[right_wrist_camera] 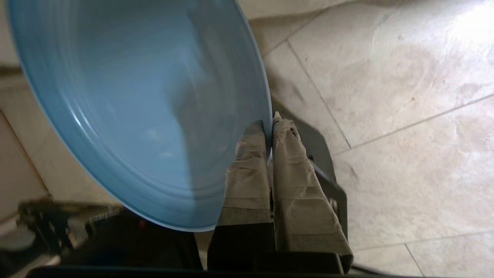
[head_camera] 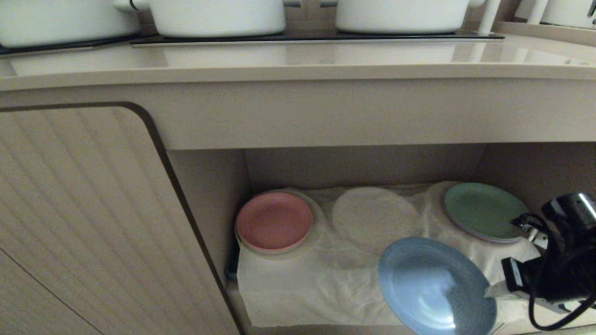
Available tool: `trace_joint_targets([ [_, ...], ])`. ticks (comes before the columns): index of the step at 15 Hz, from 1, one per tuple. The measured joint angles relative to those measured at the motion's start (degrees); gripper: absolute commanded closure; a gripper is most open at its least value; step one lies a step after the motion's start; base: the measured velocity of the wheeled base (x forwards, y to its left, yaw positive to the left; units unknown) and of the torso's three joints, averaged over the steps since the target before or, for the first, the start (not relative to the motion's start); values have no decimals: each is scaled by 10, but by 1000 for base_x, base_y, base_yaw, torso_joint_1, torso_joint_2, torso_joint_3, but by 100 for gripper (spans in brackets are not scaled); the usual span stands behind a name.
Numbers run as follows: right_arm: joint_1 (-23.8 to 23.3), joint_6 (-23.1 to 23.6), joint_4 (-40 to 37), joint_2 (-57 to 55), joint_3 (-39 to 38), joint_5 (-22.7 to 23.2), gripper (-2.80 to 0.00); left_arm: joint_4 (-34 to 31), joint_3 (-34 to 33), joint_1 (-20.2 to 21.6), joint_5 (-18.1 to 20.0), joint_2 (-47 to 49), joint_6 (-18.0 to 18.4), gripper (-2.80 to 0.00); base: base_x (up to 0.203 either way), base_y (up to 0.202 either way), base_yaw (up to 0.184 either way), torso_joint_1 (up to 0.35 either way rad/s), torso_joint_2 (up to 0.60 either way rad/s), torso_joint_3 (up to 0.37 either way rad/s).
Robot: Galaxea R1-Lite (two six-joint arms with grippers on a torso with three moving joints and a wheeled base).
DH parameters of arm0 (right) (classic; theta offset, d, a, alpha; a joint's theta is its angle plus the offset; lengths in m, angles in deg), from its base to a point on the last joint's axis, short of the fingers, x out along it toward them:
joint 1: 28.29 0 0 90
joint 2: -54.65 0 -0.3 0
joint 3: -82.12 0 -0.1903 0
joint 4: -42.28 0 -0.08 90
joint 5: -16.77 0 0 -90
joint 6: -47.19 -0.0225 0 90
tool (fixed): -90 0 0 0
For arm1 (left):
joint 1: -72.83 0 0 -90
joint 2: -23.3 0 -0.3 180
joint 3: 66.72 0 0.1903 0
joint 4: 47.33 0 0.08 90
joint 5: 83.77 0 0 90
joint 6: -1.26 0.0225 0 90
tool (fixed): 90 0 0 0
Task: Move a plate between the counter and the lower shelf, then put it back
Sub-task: Put the plate in the cupboard
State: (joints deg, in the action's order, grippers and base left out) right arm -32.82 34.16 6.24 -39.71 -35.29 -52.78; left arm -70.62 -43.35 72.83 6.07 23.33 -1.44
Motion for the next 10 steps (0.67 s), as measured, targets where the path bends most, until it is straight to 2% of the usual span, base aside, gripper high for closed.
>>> trace_joint_targets([
  [4,17,-40,47,-37,5,-31,0,0,0,0,0,0,0,0,0,0,0,0,0,0],
  [8,42,-104,81,-70,35,-65,0,0,0,0,0,0,0,0,0,0,0,0,0,0],
  [10,49,-110,83,-87,54,-80,0,0,0,0,0,0,0,0,0,0,0,0,0,0],
])
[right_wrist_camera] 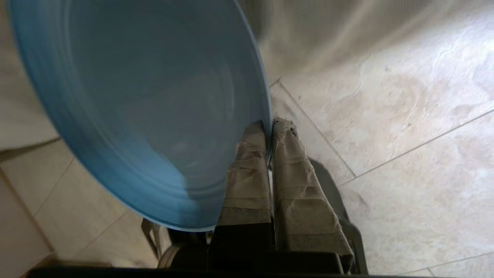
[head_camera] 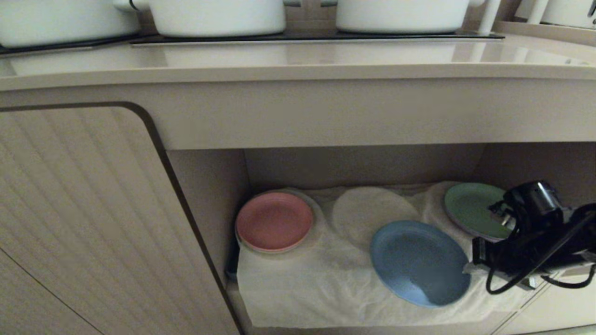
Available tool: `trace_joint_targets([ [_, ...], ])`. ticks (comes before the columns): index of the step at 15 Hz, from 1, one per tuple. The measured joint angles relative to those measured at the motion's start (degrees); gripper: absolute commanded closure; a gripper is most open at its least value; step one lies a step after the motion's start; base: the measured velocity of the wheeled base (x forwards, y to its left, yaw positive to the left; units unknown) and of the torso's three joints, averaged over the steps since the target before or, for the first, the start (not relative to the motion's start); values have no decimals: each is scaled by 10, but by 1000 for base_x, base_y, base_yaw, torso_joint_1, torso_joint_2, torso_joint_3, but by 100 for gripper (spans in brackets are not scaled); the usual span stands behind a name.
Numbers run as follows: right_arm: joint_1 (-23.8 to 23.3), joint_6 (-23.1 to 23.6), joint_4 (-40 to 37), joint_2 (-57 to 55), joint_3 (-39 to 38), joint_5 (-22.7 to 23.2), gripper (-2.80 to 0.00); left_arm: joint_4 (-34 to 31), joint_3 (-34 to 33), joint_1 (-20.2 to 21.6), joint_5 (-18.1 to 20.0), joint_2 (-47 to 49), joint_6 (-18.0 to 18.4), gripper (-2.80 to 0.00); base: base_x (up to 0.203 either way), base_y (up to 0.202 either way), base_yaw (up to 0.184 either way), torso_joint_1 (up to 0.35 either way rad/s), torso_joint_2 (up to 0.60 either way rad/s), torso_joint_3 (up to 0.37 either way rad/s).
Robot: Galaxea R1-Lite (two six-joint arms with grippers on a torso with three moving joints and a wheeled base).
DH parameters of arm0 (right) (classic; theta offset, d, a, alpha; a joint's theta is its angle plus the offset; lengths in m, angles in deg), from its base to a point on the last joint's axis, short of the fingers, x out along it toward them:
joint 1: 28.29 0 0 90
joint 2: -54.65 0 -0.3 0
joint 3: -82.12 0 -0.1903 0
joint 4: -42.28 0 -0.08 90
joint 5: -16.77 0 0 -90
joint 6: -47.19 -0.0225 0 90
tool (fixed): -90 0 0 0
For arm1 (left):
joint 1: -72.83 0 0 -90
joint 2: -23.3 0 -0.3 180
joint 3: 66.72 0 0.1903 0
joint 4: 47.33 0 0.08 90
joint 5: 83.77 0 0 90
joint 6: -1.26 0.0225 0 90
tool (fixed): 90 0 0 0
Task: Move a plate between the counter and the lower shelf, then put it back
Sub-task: Put the plate in the cupboard
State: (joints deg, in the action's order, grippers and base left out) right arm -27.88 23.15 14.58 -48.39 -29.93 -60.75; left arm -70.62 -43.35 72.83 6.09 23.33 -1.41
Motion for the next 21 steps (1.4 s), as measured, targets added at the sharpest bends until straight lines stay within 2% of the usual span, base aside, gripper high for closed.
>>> trace_joint_targets([
  [3,10,-29,13,-23,24,-7,0,0,0,0,0,0,0,0,0,0,0,0,0,0],
  [9,45,-131,16,-61,77,-10,0,0,0,0,0,0,0,0,0,0,0,0,0,0],
  [16,57,-155,21,-104,127,-37,0,0,0,0,0,0,0,0,0,0,0,0,0,0],
  [21,79,-201,40,-127,151,-45,0,0,0,0,0,0,0,0,0,0,0,0,0,0],
])
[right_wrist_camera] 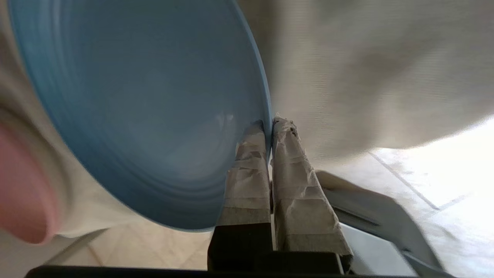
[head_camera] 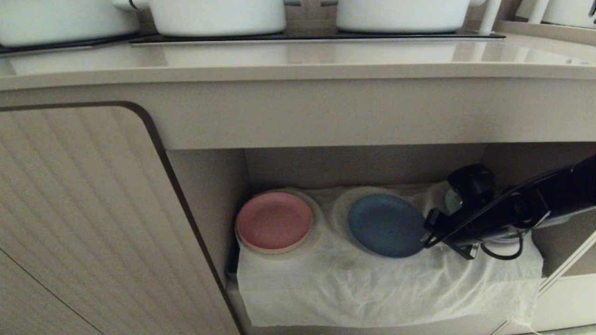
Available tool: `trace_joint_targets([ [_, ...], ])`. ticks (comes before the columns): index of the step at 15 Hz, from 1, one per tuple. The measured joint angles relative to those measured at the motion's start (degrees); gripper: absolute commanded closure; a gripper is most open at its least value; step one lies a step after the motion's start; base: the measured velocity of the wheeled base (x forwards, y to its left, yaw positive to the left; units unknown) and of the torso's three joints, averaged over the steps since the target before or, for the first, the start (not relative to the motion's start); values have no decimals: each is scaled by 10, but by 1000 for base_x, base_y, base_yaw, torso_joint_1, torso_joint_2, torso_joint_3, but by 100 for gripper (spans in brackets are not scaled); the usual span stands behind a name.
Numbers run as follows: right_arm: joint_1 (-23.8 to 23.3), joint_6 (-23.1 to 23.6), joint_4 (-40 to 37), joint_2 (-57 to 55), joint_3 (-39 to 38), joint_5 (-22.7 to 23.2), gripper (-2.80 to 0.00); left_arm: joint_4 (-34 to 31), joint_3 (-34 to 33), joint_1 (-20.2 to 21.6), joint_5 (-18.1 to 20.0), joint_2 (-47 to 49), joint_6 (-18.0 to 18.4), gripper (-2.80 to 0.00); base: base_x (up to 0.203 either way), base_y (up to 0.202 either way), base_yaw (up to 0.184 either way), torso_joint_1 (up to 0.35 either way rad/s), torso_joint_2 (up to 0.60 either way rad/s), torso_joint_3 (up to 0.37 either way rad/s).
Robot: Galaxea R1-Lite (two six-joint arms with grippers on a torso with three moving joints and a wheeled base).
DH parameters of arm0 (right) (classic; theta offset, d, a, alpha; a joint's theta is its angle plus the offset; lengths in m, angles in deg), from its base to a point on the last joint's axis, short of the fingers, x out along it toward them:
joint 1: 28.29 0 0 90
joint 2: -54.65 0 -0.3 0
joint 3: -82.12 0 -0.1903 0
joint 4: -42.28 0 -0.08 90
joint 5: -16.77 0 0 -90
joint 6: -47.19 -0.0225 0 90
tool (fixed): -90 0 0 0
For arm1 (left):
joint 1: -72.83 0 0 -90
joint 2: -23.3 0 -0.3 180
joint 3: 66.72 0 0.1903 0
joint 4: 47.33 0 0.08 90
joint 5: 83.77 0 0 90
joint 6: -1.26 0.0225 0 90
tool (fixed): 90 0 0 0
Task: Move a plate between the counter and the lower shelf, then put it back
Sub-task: Put the plate in the cupboard
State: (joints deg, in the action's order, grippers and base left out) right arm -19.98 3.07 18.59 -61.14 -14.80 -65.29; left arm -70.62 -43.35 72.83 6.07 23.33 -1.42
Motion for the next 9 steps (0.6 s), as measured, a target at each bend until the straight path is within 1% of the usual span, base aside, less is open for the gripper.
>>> trace_joint_targets([
  [2,10,-20,-1,-8,18,-1,0,0,0,0,0,0,0,0,0,0,0,0,0,0],
  [7,19,-27,-1,-24,36,-6,0,0,0,0,0,0,0,0,0,0,0,0,0,0],
  [9,19,-42,-1,-28,37,-10,0,0,0,0,0,0,0,0,0,0,0,0,0,0],
])
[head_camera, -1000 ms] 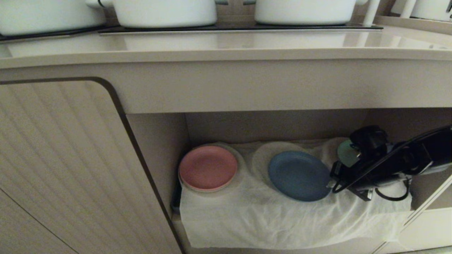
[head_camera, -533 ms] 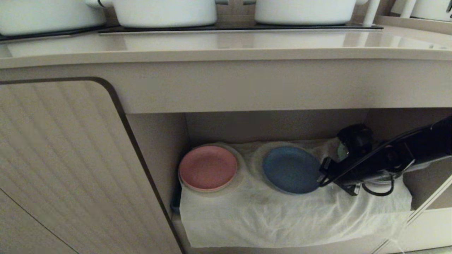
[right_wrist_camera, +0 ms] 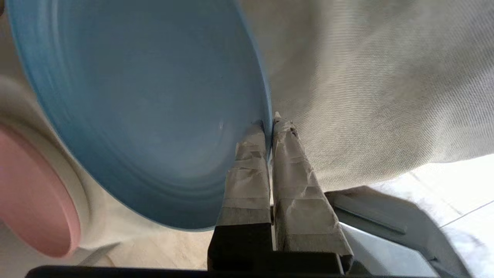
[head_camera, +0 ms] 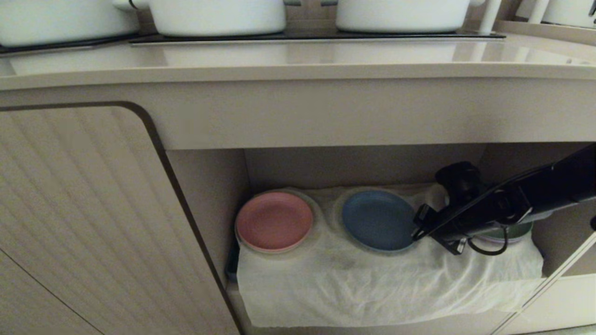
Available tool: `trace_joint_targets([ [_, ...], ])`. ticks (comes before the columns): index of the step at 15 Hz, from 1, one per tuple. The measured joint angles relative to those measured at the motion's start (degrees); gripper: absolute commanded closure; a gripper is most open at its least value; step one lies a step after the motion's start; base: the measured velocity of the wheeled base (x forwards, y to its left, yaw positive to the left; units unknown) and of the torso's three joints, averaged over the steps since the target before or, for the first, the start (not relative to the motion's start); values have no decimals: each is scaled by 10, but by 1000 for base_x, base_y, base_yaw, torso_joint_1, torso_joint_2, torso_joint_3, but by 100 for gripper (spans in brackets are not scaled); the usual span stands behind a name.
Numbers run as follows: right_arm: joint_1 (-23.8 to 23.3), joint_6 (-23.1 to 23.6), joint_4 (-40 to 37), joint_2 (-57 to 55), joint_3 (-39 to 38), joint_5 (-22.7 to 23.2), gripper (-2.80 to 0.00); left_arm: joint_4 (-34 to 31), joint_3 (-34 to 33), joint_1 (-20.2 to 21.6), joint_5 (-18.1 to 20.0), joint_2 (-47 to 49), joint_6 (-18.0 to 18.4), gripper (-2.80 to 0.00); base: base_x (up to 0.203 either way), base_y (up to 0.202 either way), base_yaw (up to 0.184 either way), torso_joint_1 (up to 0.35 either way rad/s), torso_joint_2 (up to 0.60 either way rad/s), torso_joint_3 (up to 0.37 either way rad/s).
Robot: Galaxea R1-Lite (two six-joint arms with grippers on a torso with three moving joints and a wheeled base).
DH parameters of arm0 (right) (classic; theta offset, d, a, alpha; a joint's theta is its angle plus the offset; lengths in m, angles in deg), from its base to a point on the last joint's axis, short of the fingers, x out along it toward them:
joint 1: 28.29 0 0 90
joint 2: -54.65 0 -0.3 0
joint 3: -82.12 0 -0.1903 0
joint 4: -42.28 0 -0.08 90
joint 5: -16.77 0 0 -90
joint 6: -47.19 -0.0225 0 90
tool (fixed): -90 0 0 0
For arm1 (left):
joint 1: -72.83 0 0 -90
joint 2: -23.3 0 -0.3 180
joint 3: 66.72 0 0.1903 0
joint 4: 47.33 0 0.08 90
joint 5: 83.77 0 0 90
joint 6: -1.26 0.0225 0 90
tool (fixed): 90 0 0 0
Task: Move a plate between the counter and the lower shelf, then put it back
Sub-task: Put the plate in the cupboard
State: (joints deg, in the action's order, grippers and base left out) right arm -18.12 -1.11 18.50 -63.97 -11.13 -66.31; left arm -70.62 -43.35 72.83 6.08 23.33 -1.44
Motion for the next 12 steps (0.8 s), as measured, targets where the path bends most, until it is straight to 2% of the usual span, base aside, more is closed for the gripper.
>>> trace_joint_targets([
  [12,0,-37,-1,-25,29,-2,0,0,0,0,0,0,0,0,0,0,0,0,0,0],
])
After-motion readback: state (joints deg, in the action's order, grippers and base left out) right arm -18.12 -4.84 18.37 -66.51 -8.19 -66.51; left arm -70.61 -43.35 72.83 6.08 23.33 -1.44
